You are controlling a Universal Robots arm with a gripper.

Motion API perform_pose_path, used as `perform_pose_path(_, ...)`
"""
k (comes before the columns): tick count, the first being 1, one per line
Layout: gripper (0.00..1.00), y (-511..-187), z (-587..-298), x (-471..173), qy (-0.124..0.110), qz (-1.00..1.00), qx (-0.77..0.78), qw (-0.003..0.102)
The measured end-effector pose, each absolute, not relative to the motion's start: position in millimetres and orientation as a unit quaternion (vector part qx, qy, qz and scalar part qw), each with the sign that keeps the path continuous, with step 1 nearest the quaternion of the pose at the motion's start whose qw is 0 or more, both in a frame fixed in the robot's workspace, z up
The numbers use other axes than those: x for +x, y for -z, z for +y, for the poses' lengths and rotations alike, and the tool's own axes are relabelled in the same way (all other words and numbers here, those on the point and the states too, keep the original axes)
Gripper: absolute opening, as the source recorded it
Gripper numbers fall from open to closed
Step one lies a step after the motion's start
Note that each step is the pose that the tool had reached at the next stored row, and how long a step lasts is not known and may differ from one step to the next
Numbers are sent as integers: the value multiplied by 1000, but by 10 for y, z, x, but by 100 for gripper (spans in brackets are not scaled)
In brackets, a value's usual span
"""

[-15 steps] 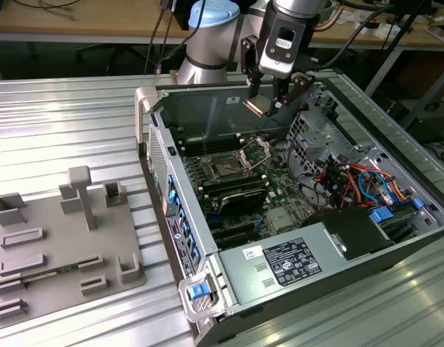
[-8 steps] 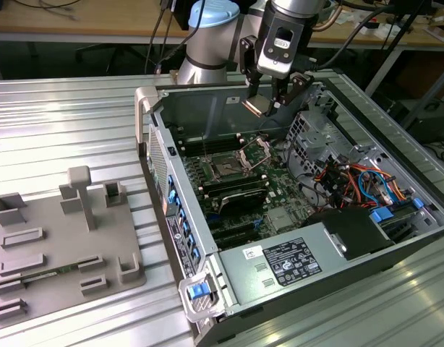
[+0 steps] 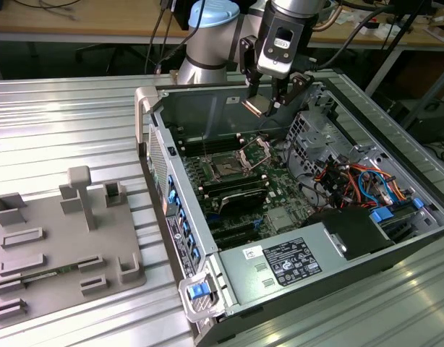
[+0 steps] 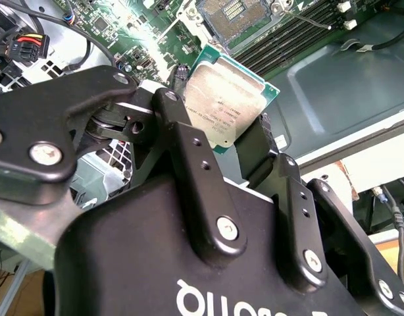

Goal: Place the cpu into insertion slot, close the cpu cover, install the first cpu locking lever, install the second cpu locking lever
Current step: 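Place the cpu into insertion slot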

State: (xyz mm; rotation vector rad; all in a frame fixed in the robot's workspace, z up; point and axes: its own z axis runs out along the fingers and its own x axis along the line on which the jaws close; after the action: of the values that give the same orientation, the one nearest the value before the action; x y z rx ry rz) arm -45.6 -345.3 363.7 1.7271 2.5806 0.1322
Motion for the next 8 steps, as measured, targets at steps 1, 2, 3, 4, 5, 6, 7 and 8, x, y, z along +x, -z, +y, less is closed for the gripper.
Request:
perform_pose_path(1,55,-3637,-3453,-456,-43,830,556,17)
perform_pose_path(2,55,-3637,-3453,-456,-43,830,556,17)
perform_pose_path(3,55,-3637,-3454,-456,-42,830,557,17)
perform_pose_path(4,55,-3637,-3454,-457,-42,829,558,17)
perform_pose_path(5,55,-3637,-3454,-457,-42,828,559,17)
perform_pose_path(6,55,-3637,-3454,-457,-42,826,562,17)
perform_pose_path(7,55,-3636,-3454,-457,-42,820,570,18)
perform_pose_path(8,55,-3634,-3454,-456,-42,815,577,18)
